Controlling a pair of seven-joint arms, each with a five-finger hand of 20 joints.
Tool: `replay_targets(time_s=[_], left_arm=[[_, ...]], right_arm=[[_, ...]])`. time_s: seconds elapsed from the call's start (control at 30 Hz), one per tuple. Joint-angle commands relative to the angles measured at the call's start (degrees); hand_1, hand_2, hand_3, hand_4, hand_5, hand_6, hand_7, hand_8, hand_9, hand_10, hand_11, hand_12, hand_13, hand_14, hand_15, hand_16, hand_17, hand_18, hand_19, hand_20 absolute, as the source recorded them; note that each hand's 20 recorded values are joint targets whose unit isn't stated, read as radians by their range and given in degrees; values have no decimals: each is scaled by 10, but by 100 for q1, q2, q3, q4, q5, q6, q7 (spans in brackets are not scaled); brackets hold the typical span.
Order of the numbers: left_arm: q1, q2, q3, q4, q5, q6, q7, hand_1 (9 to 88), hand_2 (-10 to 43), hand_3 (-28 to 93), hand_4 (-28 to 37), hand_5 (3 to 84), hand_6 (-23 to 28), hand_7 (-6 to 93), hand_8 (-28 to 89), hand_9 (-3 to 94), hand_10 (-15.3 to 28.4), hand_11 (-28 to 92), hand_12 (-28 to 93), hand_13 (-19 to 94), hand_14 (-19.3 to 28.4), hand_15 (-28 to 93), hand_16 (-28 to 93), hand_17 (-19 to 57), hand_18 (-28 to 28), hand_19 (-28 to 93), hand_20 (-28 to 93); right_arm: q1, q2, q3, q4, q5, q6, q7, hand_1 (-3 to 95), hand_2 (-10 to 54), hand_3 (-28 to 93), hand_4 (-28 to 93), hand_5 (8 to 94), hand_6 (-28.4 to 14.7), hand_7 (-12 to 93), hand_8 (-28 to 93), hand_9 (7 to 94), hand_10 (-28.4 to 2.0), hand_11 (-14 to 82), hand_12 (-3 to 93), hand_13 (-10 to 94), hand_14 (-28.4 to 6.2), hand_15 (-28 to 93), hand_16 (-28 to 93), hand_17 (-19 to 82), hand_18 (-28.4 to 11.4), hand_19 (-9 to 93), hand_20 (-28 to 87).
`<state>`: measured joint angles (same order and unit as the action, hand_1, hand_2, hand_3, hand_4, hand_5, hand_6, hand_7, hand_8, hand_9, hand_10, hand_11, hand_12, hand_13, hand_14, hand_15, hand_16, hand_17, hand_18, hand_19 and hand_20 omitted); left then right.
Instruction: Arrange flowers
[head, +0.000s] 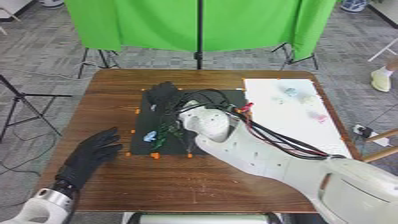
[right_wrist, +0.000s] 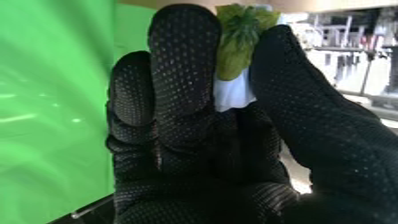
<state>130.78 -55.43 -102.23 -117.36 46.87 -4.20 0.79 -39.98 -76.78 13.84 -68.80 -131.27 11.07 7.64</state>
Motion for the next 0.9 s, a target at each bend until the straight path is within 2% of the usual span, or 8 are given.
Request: replay_targets(time_s=[0.03,0.1,0.27,0.43,0.57,0.7,0.83,0.9], left_arm=[[1,23,83,67,28,-30,-20,241,3,698,-283,308,51,172,-104,261,113,221,143,215,135,465,-43,-114,208,522,34],[-11,32,92,68,27,-19,-34,241,3,698,-283,308,51,172,-104,261,113,221,143,215,135,465,-43,-114,208,522,34],[-74,60,119,85,28,-26,-60,241,3,698,-283,309,51,171,-104,260,114,221,142,215,135,465,-43,-114,208,523,35],[-132,74,145,107,29,-40,-82,241,3,697,-283,308,51,172,-104,260,113,220,143,215,135,465,-43,-114,208,523,34],[-148,83,154,115,31,-54,-84,241,4,696,-283,308,51,172,-104,260,113,220,143,215,135,465,-43,-115,208,523,34],[-165,84,144,120,33,-64,-107,241,4,696,-283,308,51,171,-104,260,114,220,143,214,135,464,-43,-114,208,523,34],[-184,84,150,135,35,-81,-99,241,3,698,-283,308,51,172,-104,260,114,220,143,214,134,465,-43,-114,208,523,34],[-201,94,165,138,32,-68,-89,241,3,697,-283,308,51,172,-104,260,113,220,143,214,134,465,-43,-114,208,523,34]], right_arm=[[276,-81,-133,120,-49,129,356,534,-89,797,-283,710,28,398,-111,863,-43,141,406,854,0,396,316,406,-134,798,324],[261,-95,-79,99,-90,-97,456,524,-91,786,-283,695,29,412,-119,853,-42,144,406,848,2,400,316,402,-131,795,326],[301,-163,-126,193,-65,-223,593,489,-94,774,-283,616,10,411,-139,782,-49,143,390,796,11,412,320,371,-126,779,329],[345,-195,-184,284,-48,-222,642,479,-95,776,-283,591,11,365,-142,746,-44,146,373,775,13,419,313,359,-123,772,330],[335,-189,-153,269,-100,-531,681,476,-95,780,-283,586,12,340,-144,734,-48,151,366,767,16,418,313,355,-122,769,329],[263,-220,18,259,-187,-927,633,454,-95,791,-283,564,13,324,-208,678,-58,228,306,743,14,422,309,337,-120,759,325],[257,-206,2,271,-40,-831,597,395,-95,825,-283,543,6,324,-219,616,-78,342,216,708,4,458,268,318,-122,750,331],[265,-191,-19,248,-91,-836,632,378,-95,839,-283,536,4,326,-219,605,-82,359,200,700,-1,468,254,312,-125,749,334]])
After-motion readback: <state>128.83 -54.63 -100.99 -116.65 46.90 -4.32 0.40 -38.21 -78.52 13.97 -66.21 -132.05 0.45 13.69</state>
